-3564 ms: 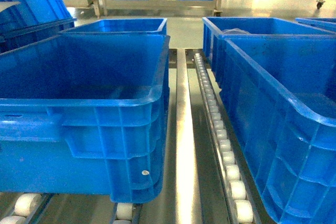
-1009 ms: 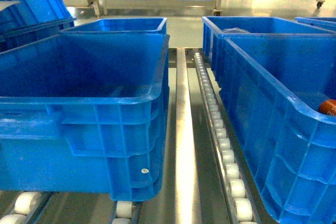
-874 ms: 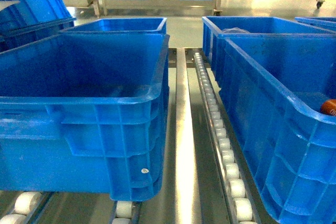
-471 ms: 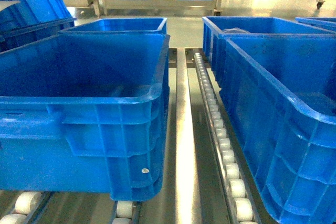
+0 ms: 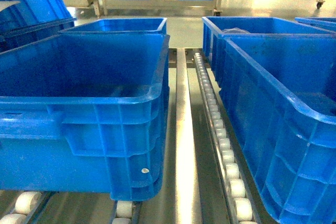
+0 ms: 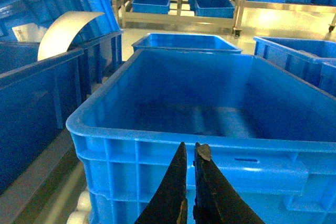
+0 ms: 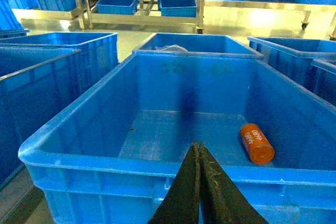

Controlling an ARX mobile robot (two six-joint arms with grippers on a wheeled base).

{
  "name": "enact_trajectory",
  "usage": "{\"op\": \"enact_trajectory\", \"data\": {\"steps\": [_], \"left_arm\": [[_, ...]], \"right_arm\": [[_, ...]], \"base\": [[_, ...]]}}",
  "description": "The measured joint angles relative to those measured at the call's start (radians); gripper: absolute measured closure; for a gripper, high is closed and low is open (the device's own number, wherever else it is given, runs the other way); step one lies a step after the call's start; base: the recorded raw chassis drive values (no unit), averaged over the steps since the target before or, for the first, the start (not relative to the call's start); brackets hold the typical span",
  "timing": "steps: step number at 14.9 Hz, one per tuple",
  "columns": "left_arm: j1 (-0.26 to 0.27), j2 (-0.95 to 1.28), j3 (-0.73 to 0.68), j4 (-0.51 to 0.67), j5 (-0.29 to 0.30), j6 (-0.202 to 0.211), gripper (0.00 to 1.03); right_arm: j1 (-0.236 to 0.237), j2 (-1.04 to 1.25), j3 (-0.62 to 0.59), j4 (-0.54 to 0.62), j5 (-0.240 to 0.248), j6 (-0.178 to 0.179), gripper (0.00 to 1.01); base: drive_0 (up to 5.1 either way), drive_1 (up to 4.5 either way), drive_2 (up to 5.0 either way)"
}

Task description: Sort blue parts and orange caps into right shelf containers

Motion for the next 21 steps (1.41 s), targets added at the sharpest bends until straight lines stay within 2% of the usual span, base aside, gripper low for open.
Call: {"op": "enact_trajectory", "data": {"steps": [6,14,15,16,17,18,21], "left_arm": [[0.000,-0.254,0.000,-0.237,0.000,0.000,1.01],[0.000,-0.461,0.000,-0.441,0.000,0.000,1.01],[0.000,-0.489,0.000,-0.480,0.000,0.000,1.01],[0.000,-0.596,0.000,-0.631,-0.002,0.000,1.01],[0.000,-0.630,0.002,-0.606,0.000,0.000,1.01],[0.000,-0.631,0.000,-0.635,0.001,0.000,1.01],[0.000,-0.631,0.000,-0.626,0.000,0.000,1.01]], "right_arm": [[0.000,-0.251,-0.001,-0.235,0.000,0.000,0.99],[0.000,-0.451,-0.001,-0.433,0.000,0.000,0.99],[0.000,-0.506,0.000,-0.516,0.000,0.000,0.99],[0.000,-0.607,0.000,-0.623,0.001,0.001,0.99],[0.000,-0.623,0.004,-0.597,0.001,0.001,0.99],[0.000,-0.623,-0.001,-0.628,0.002,0.001,0.99],[0.000,-0.623,0.000,-0.616,0.000,0.002,0.99]], "base": [[0.0,0.00,0.0],[0.0,0.00,0.0],[0.0,0.00,0.0],[0.0,0.00,0.0],[0.0,0.00,0.0],[0.0,0.00,0.0],[0.0,0.00,0.0]]}}
